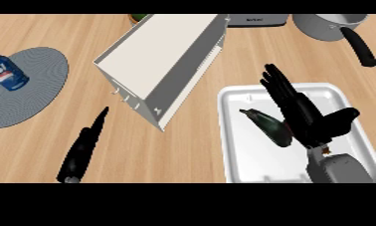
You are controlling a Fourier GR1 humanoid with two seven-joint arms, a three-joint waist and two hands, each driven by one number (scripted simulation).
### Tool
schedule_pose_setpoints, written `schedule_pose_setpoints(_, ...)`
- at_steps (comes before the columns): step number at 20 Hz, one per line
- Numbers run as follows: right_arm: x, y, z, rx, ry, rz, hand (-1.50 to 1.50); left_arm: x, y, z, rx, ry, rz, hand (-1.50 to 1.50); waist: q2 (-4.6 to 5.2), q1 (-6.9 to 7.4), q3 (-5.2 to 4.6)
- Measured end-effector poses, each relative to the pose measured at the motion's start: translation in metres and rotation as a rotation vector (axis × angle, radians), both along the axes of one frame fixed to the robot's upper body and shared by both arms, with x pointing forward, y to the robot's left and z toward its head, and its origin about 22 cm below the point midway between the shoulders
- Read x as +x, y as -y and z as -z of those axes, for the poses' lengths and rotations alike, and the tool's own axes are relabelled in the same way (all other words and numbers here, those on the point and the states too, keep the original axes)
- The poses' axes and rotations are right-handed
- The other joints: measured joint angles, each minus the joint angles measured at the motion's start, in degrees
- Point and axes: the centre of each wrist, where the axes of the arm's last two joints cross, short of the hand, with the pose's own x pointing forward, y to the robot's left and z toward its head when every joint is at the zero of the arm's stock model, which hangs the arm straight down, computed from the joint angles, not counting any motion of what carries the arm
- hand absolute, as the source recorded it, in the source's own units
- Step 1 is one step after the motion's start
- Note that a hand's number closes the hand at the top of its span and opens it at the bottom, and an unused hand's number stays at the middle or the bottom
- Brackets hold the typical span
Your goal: Pick the eggplant from the tray and place it in the tiered shelf
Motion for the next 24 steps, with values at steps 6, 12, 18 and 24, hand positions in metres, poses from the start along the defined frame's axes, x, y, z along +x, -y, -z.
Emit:
schedule_pose_setpoints(6, 0.020, 0.083, -0.039, -0.428, -0.035, 0.175, -1.50, 0.013, 0.009, -0.025, -0.062, 0.151, 0.074, 0.00, 1.67, 1.21, 0.23)
schedule_pose_setpoints(12, 0.029, 0.152, -0.040, -0.704, -0.195, 0.376, -1.50, 0.022, 0.005, -0.029, -0.100, 0.160, 0.104, 0.00, 2.56, 2.06, 0.21)
schedule_pose_setpoints(18, 0.041, 0.154, -0.042, -0.611, -0.182, 0.194, -1.50, 0.024, 0.000, -0.028, -0.111, 0.160, 0.100, 0.00, 2.43, 1.93, 0.37)
schedule_pose_setpoints(24, 0.058, 0.111, -0.081, -0.675, -0.226, -0.027, -1.50, 0.023, 0.006, -0.024, -0.111, 0.153, 0.105, 0.00, 2.19, 1.74, 0.28)
